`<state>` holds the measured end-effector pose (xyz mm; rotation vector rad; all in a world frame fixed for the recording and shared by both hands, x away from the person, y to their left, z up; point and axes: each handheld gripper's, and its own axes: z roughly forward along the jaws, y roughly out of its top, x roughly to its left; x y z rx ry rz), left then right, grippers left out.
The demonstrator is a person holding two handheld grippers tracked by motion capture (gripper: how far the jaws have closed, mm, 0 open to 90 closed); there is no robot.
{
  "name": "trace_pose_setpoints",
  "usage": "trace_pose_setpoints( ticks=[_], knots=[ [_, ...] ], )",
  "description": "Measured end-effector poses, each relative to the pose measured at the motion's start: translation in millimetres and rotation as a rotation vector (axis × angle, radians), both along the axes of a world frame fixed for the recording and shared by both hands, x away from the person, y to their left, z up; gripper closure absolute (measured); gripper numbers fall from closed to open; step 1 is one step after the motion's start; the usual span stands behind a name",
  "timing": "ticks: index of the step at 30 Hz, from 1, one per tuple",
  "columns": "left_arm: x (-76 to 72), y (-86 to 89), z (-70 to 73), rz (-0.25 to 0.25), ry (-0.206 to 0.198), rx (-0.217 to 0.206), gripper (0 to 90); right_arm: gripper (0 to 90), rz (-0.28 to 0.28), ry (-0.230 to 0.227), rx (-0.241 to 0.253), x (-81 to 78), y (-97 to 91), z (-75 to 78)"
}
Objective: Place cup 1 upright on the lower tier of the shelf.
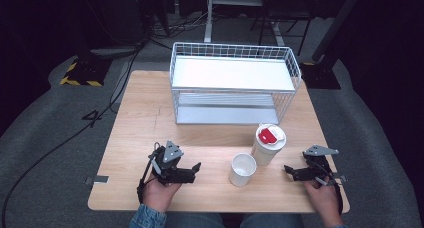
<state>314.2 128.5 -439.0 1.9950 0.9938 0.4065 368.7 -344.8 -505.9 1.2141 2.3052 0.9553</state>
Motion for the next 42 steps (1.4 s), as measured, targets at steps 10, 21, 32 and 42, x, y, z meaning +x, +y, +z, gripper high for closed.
trace_pose_setpoints(
  ticks=[10, 21, 32, 42],
  knots=[
    [-6.4, -36.0, 1.1, -0.107, -0.015, -0.026, 7.2, 0.3, 0.000, 0.000, 0.000, 0.0, 0.0, 0.0],
    [-10.9, -55.8, -0.6, -0.195, -0.017, -0.047, 3.8, 0.2, 0.000, 0.000, 0.000, 0.0, 0.0, 0.0],
    [-7.3, -88.4, -9.1, -0.257, -0.028, -0.054, 2.7, 0.3, 0.000, 0.000, 0.000, 0.0, 0.0, 0.0],
    [0.8, -111.4, -24.0, -0.277, -0.006, -0.009, 0.2, 0.3, 0.000, -0.001, -0.001, -0.1, 0.0, 0.0]
  ],
)
